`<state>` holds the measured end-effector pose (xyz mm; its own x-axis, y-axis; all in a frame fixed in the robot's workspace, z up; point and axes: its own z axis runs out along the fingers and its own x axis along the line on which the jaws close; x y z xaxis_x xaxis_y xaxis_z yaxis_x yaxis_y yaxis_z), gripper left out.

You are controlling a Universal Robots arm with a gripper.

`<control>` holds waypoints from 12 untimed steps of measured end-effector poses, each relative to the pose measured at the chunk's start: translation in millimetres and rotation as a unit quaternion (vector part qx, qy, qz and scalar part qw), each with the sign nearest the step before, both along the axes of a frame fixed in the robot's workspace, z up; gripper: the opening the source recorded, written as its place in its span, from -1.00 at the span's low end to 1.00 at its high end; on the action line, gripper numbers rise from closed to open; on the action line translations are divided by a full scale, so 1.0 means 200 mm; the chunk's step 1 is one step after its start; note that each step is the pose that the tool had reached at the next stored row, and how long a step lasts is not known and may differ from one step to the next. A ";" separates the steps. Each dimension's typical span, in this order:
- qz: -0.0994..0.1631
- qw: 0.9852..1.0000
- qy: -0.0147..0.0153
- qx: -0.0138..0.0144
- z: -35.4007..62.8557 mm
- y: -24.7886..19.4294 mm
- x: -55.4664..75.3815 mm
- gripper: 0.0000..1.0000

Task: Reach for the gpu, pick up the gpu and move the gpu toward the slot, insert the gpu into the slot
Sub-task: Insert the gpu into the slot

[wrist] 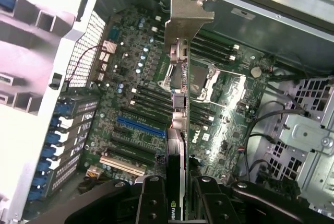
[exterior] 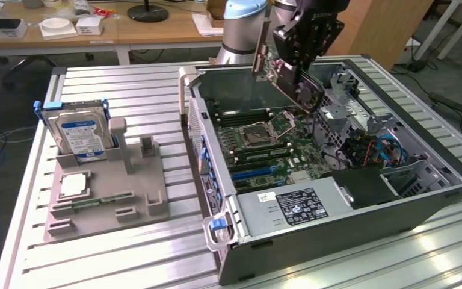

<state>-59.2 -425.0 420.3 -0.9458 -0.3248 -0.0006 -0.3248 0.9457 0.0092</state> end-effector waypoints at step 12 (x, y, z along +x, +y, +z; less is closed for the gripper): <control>0.053 0.999 0.000 0.000 0.000 -0.001 0.00 -0.47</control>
